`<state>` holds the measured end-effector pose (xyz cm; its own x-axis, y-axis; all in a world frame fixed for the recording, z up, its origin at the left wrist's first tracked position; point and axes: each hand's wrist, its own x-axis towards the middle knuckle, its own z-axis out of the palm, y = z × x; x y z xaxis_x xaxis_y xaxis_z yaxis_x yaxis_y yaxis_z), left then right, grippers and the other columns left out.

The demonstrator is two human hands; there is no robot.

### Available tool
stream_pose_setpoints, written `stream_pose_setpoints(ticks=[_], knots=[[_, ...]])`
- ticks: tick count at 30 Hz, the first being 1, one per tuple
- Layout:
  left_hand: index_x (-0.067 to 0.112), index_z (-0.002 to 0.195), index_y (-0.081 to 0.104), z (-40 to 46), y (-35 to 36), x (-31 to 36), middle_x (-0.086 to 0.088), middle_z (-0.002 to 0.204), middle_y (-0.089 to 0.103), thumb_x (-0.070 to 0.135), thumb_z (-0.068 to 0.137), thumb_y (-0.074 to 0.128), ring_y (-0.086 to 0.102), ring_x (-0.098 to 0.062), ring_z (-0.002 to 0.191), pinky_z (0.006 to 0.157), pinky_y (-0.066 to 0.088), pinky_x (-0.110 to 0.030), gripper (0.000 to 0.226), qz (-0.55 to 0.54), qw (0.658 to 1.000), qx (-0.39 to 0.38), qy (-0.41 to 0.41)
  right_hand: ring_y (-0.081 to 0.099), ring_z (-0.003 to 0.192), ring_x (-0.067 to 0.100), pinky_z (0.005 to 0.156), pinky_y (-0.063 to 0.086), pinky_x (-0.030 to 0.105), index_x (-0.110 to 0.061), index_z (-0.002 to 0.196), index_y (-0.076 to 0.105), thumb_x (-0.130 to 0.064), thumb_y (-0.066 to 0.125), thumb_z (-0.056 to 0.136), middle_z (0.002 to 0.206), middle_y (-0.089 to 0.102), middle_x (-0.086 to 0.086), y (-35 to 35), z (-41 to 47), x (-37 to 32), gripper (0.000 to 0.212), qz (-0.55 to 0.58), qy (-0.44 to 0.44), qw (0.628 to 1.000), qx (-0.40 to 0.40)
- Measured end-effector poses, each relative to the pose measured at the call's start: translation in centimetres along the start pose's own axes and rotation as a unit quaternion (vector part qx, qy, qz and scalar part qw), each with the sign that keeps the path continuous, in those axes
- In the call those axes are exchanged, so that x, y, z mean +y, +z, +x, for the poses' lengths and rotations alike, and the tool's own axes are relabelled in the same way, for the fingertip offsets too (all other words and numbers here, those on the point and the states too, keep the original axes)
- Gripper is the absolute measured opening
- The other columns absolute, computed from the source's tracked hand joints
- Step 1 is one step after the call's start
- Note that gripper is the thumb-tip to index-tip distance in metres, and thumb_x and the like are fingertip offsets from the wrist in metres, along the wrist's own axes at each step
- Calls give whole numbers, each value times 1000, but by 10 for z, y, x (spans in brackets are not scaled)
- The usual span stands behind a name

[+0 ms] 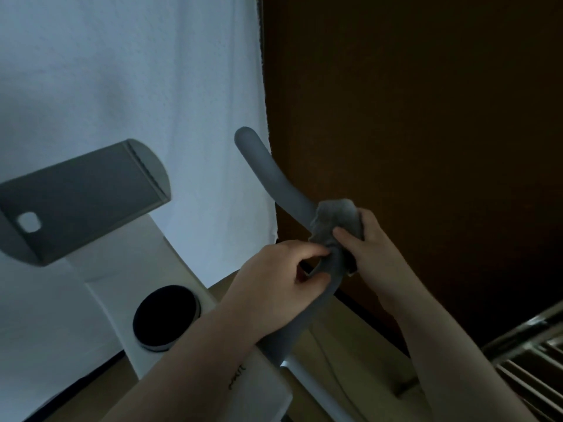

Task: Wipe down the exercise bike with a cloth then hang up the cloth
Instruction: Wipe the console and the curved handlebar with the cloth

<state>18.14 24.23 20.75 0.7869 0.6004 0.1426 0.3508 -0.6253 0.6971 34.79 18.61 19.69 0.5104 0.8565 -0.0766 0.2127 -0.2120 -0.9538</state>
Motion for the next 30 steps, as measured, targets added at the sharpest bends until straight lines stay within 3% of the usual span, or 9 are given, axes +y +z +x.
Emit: stream_pose_setpoints(ticks=[3, 6, 10, 14, 18, 23, 27, 30], knots=[[31, 118, 65, 1, 0, 1, 17, 100, 69, 38, 88, 63, 63, 4, 81, 74, 53, -17, 31, -5, 1000, 3, -10, 61, 98, 15, 73, 48, 25, -19, 129, 43, -30, 55, 96, 105, 59, -4, 11, 18, -13, 37, -26, 8, 1000, 6], [30, 108, 70, 1, -1, 0, 17, 96, 71, 43, 84, 64, 63, 7, 81, 74, 50, -10, 27, 15, 999, 15, -29, 60, 96, 15, 79, 51, 31, -21, 129, 40, -33, 53, 96, 102, 58, -6, 15, 22, -21, 37, -81, 5, 996, 19], [32, 101, 69, 0, -1, 3, 18, 90, 69, 52, 81, 61, 62, 5, 77, 70, 50, -13, 29, 23, 999, 13, -47, 63, 77, 7, 66, 55, 30, -32, 108, 36, -33, 53, 96, 90, 60, -9, 6, -47, -5, 21, -163, -20, 985, 54], [32, 95, 68, 2, 0, 2, 14, 85, 68, 52, 80, 62, 62, 0, 73, 69, 53, -21, 26, 26, 998, 11, -56, 60, 75, 6, 58, 48, 22, -28, 105, 31, -35, 57, 94, 92, 57, -10, 11, -44, -5, 29, -144, -14, 988, 61], [35, 101, 68, 1, 0, 2, 22, 89, 67, 53, 81, 60, 58, 13, 79, 64, 44, -4, 28, 22, 998, 6, -55, 60, 89, 13, 70, 54, 29, -24, 110, 31, -33, 62, 91, 105, 57, -4, 22, -22, -19, 37, -119, -11, 988, 101], [32, 99, 69, 1, -1, 3, 19, 89, 69, 48, 82, 63, 61, 7, 75, 66, 47, -10, 24, 18, 998, 13, -54, 62, 96, 16, 73, 56, 32, -24, 107, 30, -35, 65, 88, 112, 57, 0, 29, -48, -6, 41, -74, -18, 989, 127], [33, 100, 68, 1, 1, 0, 21, 89, 68, 50, 82, 63, 59, 12, 78, 66, 45, -6, 26, 21, 998, 11, -54, 63, 97, 21, 67, 48, 27, -19, 113, 32, -31, 68, 88, 113, 59, 4, 28, -12, -20, 45, -140, -15, 982, 122], [34, 100, 68, -1, 1, 0, 21, 90, 69, 49, 83, 63, 59, 12, 76, 66, 45, -6, 23, 27, 998, 14, -49, 63, 95, 20, 71, 55, 34, -21, 113, 32, -28, 72, 83, 111, 59, 2, 28, -22, -11, 50, -110, -21, 987, 117]])
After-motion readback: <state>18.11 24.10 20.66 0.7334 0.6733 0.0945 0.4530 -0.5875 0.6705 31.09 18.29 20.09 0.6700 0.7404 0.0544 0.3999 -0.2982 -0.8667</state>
